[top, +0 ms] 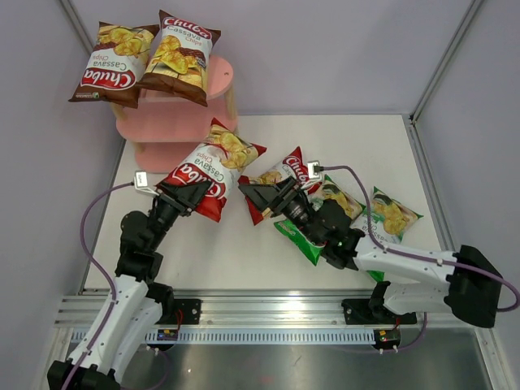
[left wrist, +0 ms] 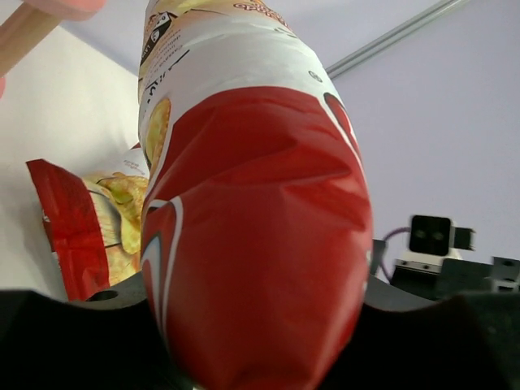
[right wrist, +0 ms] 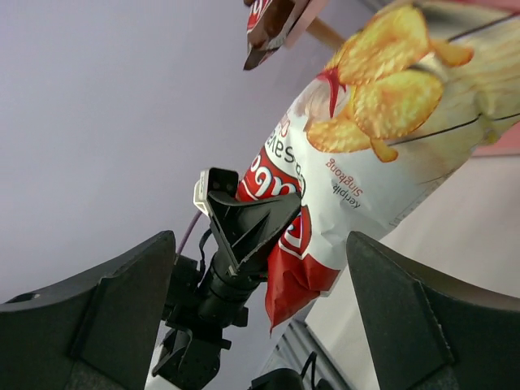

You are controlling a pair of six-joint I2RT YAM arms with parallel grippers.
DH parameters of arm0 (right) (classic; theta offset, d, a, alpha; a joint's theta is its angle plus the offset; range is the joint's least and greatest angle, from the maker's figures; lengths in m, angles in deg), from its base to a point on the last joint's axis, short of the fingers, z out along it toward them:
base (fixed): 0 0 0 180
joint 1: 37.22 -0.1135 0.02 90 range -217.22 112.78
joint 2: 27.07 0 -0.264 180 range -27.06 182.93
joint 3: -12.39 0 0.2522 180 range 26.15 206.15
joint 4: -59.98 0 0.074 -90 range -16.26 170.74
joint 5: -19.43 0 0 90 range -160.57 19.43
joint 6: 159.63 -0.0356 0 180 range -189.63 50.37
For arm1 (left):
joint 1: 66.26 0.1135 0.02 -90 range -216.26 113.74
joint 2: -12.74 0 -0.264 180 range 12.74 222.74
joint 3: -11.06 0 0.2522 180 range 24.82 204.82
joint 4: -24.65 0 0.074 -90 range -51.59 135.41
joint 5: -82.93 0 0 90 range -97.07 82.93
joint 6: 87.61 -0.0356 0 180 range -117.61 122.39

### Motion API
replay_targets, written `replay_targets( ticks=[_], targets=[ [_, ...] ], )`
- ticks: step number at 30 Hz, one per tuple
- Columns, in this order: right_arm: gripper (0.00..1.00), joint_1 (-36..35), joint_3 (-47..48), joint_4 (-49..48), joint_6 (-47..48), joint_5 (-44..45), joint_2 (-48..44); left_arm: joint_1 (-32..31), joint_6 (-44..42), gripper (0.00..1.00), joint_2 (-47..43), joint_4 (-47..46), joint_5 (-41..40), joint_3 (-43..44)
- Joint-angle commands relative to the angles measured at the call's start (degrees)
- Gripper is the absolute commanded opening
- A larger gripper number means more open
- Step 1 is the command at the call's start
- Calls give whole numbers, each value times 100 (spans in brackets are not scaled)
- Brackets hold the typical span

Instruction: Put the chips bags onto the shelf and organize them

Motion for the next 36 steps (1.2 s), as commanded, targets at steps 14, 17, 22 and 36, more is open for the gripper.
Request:
replay_targets(
  ticks=[14,17,22,36],
  targets=[
    [95,26,-647,1930,1160,1614,-2299,1088,243,33,1038,-2020,-86,109],
    [95,26,-691,2000,1160,1606,-2440,1448,400,33,1424,-2273,123,250],
    [94,18,-797,2071,1072,1579,-2528,2327,866,34,1848,-2933,440,363],
    [94,18,-955,1860,984,1526,-2527,2785,911,37,4009,-3512,98,1637]
  ],
)
